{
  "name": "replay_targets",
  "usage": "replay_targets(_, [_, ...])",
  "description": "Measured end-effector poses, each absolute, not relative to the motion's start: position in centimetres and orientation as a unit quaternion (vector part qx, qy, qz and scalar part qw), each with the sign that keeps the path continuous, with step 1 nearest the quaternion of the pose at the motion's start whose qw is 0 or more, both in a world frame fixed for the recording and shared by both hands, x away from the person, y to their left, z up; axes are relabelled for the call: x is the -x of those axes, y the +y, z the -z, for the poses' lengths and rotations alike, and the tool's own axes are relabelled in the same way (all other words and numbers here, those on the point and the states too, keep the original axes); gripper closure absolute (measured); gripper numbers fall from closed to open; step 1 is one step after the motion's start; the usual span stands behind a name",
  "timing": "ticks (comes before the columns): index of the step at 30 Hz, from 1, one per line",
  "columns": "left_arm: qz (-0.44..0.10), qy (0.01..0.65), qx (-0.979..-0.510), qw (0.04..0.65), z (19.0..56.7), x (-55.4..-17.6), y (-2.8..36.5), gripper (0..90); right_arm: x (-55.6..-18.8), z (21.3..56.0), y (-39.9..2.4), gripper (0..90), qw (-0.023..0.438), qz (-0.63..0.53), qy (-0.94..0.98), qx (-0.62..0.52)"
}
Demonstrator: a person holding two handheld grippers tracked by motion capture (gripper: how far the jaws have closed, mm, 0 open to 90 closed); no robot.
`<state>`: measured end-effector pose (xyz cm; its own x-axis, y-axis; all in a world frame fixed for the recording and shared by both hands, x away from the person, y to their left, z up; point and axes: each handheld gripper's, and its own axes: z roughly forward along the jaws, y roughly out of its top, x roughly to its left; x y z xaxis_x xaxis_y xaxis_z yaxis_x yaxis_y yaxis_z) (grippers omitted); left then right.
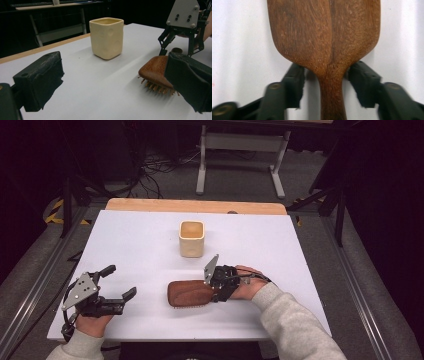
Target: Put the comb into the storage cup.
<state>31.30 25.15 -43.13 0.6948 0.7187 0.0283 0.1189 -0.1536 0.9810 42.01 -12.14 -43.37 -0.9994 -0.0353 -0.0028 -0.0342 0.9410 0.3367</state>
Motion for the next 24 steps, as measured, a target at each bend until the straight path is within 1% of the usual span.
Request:
replay_targets(1, [-0.260, 0.292, -0.715, 0.580, 43.1, -31.3, 25.2, 3.3, -42.0, 43.3, -12.1, 53.2, 0.002, 0.171, -0.985, -0.020])
replay_targets(2, [-0.260, 0.292, -0.715, 0.580, 43.1, -31.3, 25.1, 3.3, -41.9, 43.3, -12.1, 57.5, 0.002, 0.171, -0.985, -0.020])
replay_targets(3, [-0.260, 0.292, -0.715, 0.580, 43.1, -31.3, 25.1, 3.3, -41.9, 43.3, -12.1, 57.5, 0.002, 0.171, -0.985, -0.020])
replay_targets(4, [-0.260, 0.292, -0.715, 0.580, 43.1, -31.3, 25.1, 3.3, -41.8, 43.3, -12.1, 63.5, 0.002, 0.168, -0.986, -0.022])
replay_targets(6, [-0.260, 0.292, -0.715, 0.580, 43.1, -31.3, 25.2, 3.3, -41.8, 43.2, -12.1, 69.0, 0.004, 0.167, -0.986, -0.024])
replay_targets(11, [-0.260, 0.292, -0.714, 0.581, 43.1, -31.3, 25.1, 3.4, -41.5, 43.2, -12.2, 71.9, 0.003, 0.168, -0.986, -0.016])
replay_targets(18, [-0.259, 0.292, -0.712, 0.584, 43.1, -31.3, 25.2, 3.3, -41.4, 43.3, -12.6, 72.3, 0.006, 0.184, -0.983, -0.002])
replay_targets(24, [-0.245, 0.287, -0.715, 0.588, 43.0, -31.3, 25.1, 3.4, -40.5, 43.1, -12.6, 72.4, -0.016, 0.213, -0.977, -0.006])
